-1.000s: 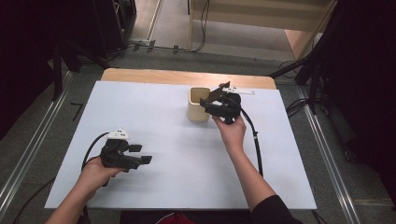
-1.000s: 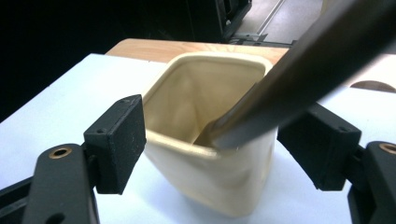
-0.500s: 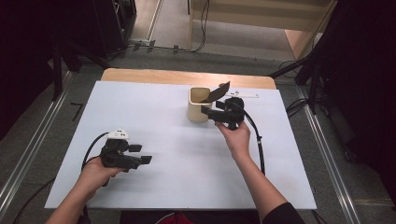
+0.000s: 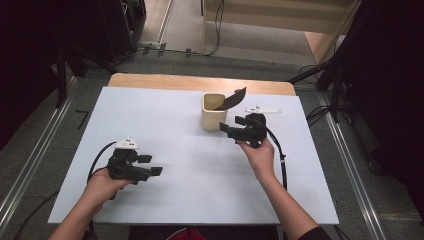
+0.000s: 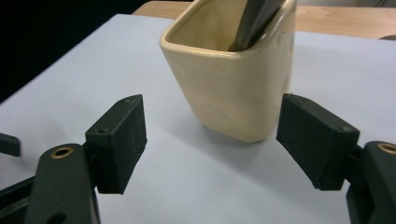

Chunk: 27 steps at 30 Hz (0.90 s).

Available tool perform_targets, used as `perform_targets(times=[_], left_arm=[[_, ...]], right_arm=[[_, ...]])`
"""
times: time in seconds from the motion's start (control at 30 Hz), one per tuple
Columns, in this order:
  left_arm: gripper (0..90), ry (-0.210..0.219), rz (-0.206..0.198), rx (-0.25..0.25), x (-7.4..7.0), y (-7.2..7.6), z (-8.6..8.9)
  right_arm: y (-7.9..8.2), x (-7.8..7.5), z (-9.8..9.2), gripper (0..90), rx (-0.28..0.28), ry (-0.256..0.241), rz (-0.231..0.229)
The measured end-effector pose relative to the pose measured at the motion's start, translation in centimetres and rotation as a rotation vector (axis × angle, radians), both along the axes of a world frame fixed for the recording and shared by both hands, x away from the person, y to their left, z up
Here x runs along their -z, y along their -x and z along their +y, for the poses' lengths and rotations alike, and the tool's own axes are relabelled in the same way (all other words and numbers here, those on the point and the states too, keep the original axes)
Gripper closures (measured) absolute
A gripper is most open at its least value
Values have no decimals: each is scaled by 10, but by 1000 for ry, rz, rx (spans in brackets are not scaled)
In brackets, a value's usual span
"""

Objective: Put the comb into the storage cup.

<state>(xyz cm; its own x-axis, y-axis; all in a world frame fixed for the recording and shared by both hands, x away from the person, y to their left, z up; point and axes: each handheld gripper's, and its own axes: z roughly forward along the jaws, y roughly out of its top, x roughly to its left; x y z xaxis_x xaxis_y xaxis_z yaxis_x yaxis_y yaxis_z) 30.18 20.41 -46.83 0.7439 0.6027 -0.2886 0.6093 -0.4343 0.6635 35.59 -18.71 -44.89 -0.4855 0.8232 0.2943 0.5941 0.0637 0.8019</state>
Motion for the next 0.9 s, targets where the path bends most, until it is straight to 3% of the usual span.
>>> perform_targets(times=[0.13,0.23,0.43,0.6,0.7,0.77,0.9], left_arm=[[308,0,0,-2,0,0,0],[309,4,-1,-2,0,0,0],[308,3,0,-4,0,0,1],[309,5,-2,-4,0,0,1],[309,6,-2,-5,0,0,2],[308,5,-3,-4,-1,0,2],[308,8,-1,-5,-1,0,2]], right_arm=[[8,4,4,226,-2,119,-14],[13,7,3,225,-33,133,-4],[23,9,7,218,-41,239,-72],[29,12,8,211,-61,268,-69],[35,14,8,192,-66,273,-103],[38,14,7,185,-75,262,-90],[46,14,5,176,-85,281,-115]])
